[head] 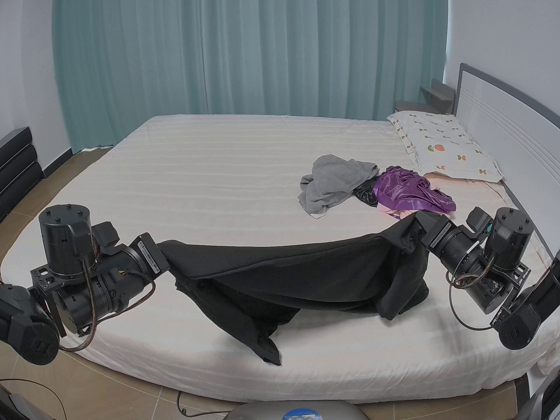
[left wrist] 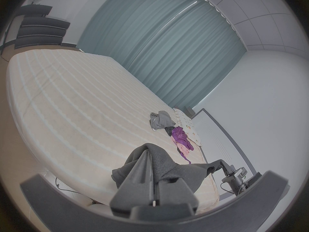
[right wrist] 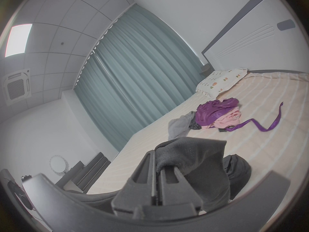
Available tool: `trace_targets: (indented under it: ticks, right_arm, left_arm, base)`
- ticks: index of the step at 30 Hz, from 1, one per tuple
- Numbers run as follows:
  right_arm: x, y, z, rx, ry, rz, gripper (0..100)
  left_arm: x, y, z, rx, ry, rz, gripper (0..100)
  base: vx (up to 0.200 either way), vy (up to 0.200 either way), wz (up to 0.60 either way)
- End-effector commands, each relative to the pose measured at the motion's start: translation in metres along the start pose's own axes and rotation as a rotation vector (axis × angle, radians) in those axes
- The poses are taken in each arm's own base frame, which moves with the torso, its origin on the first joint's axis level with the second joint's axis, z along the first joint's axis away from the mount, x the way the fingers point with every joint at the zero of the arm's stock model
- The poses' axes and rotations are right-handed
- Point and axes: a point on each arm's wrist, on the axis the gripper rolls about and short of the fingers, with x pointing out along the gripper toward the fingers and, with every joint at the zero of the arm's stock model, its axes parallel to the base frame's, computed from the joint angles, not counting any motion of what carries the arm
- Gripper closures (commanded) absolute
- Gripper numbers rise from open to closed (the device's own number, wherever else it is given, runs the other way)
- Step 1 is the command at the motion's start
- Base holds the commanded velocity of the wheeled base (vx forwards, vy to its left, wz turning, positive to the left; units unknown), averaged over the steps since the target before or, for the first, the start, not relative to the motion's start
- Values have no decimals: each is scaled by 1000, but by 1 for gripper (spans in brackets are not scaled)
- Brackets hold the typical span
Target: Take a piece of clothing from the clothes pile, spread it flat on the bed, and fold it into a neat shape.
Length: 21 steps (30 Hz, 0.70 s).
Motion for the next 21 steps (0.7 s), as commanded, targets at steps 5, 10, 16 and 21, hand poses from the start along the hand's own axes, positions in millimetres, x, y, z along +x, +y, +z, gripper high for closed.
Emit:
trace_targets:
  ticks: [5,10,16,21]
  right_arm:
    - [-3,3,-4,5,7,29,100]
    - [-4,4,-3,12,6,36,100]
    - [-5,5,-3,13,7,39,100]
    - [-7,6,-4,12,14,43,100]
  left_arm:
    - [-1,-1,1,-1,-10,-10,100]
    - [-1,-1,1,-1,-10,-10,100]
    - [-1,-1,1,-2,-11,-11,100]
    - [-1,-1,1,-1,-10,-10,100]
  base:
    - [0,200,0]
    - [0,200,0]
    - [0,200,0]
    - [0,200,0]
